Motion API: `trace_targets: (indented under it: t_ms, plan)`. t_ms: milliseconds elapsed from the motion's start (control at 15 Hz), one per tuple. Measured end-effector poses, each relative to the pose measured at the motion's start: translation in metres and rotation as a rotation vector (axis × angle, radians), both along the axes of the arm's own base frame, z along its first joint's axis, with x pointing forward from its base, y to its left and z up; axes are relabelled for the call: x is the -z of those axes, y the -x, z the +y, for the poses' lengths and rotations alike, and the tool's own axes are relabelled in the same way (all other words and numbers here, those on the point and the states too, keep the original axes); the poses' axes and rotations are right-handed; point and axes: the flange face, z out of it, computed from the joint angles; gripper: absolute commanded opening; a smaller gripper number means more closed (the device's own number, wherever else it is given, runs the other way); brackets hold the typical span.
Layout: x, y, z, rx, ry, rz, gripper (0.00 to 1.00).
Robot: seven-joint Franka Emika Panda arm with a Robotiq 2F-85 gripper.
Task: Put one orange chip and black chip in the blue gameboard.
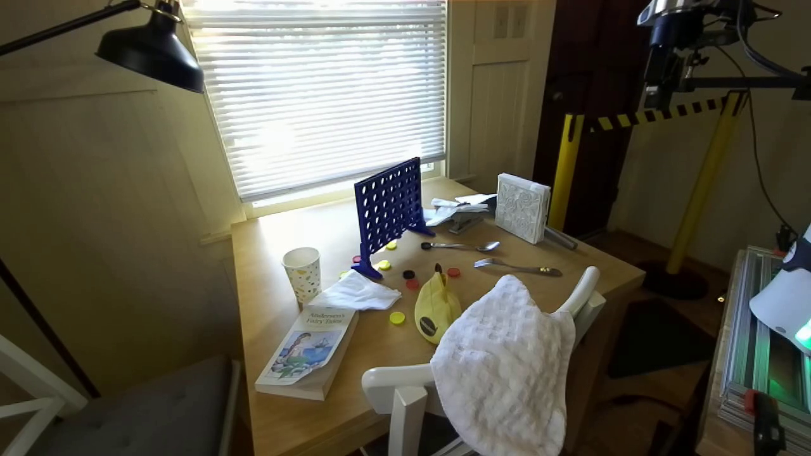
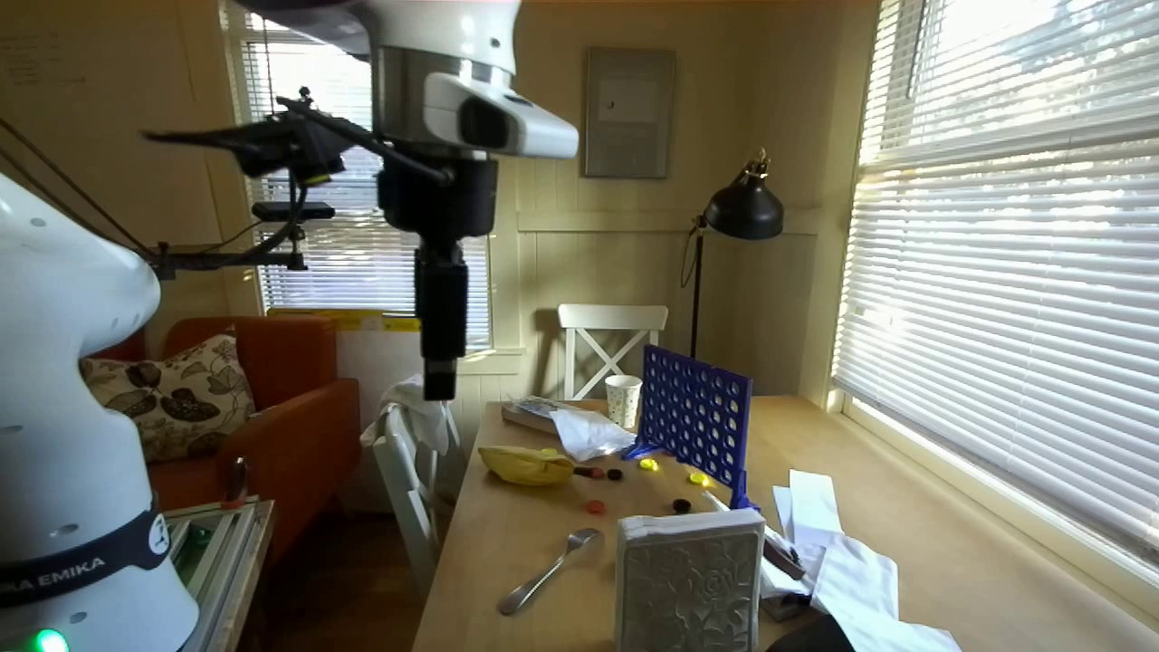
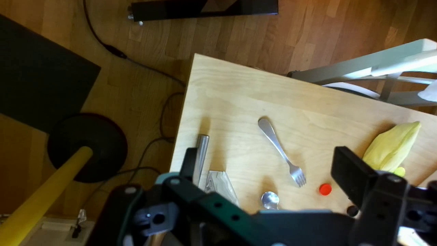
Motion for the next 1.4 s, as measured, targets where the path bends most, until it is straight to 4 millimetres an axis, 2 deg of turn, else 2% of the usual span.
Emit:
trace_targets:
  t_ms: [200,467,667,800,933,1400]
  plan:
    - [0.033,-0.041,0.030,-0.087,0.046,-0.001,1.00]
    - [0.081,-0.089,0.091,-0.235,0.111,-0.018,1.00]
    - [0.119,-0.111,0.138,-0.329,0.129,-0.007,1.00]
    - [0.143,-0.117,0.162,-0.393,0.125,0.056,1.00]
    - [0.155,-0.124,0.169,-0.413,0.124,0.081,1.00]
    - [0.154,-0.129,0.167,-0.417,0.123,0.084,1.00]
